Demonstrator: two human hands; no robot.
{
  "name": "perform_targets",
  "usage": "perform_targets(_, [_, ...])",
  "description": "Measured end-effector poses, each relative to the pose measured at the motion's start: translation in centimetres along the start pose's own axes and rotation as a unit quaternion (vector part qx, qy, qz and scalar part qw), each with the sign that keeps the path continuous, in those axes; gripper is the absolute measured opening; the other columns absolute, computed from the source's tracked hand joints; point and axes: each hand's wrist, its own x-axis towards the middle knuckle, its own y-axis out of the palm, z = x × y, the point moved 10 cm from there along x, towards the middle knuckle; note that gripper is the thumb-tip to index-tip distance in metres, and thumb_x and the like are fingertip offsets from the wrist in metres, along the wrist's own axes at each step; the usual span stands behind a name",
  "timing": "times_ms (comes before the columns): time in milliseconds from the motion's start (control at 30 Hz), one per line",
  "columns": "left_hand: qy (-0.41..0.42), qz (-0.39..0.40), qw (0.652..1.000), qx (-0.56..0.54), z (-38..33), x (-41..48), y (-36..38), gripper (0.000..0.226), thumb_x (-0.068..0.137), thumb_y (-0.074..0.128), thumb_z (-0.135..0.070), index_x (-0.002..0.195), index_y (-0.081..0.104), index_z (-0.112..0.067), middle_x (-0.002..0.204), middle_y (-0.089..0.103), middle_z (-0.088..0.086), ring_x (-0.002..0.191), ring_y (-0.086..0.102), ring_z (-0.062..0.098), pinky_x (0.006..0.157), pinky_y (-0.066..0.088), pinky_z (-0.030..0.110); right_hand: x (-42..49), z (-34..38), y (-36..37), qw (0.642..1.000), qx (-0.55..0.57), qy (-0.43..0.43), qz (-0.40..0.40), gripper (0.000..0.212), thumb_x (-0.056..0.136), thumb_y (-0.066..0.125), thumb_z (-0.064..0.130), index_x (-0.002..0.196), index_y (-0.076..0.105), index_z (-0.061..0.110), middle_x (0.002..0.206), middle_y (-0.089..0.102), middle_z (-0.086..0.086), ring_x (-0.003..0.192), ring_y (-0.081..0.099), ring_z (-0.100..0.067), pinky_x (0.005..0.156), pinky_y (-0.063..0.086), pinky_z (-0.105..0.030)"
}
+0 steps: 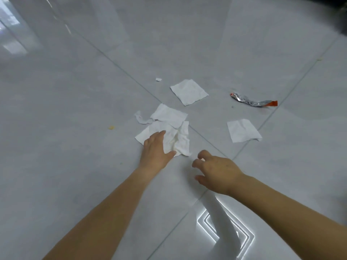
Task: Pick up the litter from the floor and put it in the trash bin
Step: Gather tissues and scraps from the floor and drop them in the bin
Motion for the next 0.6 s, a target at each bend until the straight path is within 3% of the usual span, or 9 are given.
perform_targets(133, [-0.015,0.034,0.998,0.055,0.6,-0.6,1.9,0.080,0.077,0.066,-0.041,0.141,0.025,-0.018,0.133,0.045,0.012,0.123,0.040,0.033,0.099,0.037,0.042,-1.9,-0.6,1.7,1.000,-0.004,0.008,0.027,0.040,0.091,0.046,0.038,0.127,0.042,0.022,0.139,0.032,-0.004,0.106,0.056,-0.030,0.080,0.050,-0.039])
perform_targets(233, [0.016,0.051,0.995,0.079,0.2,-1.4,3.0,0.045,0.084,0.058,-0.028,0.125,0.043,-0.016,0.112,0.055,0.013,0.106,0.053,0.034,0.086,0.046,0.042,-3.2,-2.6,1.5,0.999,0.000,0.045,0.020,0.040,0.091,0.047,0.038,0.129,0.041,0.026,0.140,0.032,-0.001,0.106,0.057,-0.027,0.080,0.050,-0.037])
perform_targets(333, [0.030,0.083,0.994,0.068,-0.9,-2.8,3.8,0.013,0.087,0.048,-0.018,0.097,0.053,-0.011,0.100,0.059,0.013,0.097,0.057,0.033,0.077,0.043,0.037,-3.6,-3.5,0.2,0.997,0.024,0.072,-0.021,0.042,0.090,0.048,0.038,0.131,0.040,0.029,0.139,0.035,0.003,0.102,0.059,-0.025,0.077,0.048,-0.033])
perform_targets(433, [0.056,0.097,0.991,0.078,-2.9,-4.4,3.7,0.017,0.086,0.046,-0.018,0.096,0.059,-0.014,0.102,0.058,0.011,0.097,0.058,0.032,0.079,0.047,0.037,-3.3,-2.4,-2.2,0.991,0.048,0.054,-0.113,0.043,0.089,0.052,0.038,0.129,0.043,0.028,0.133,0.043,0.004,0.104,0.057,-0.021,0.071,0.044,-0.030])
perform_targets(533, [0.106,0.089,0.989,0.042,-6.3,-6.1,2.1,0.021,0.086,0.047,-0.017,0.100,0.063,-0.018,0.100,0.057,0.011,0.091,0.060,0.032,0.077,0.051,0.037,-3.1,-0.2,-4.6,0.983,0.031,-0.001,-0.180,0.056,0.083,0.062,0.038,0.134,0.041,0.028,0.138,0.042,-0.001,0.122,0.044,-0.023,0.086,0.042,-0.033])
perform_targets(600, [0.146,0.079,0.986,0.031,-9.2,-7.2,0.8,0.019,0.087,0.050,-0.016,0.099,0.065,-0.015,0.104,0.059,0.011,0.093,0.060,0.030,0.079,0.049,0.036,-2.9,0.6,-5.1,0.987,0.024,-0.028,-0.154,0.066,0.080,0.066,0.038,0.138,0.036,0.029,0.148,0.033,-0.003,0.133,0.032,-0.025,0.101,0.034,-0.038])
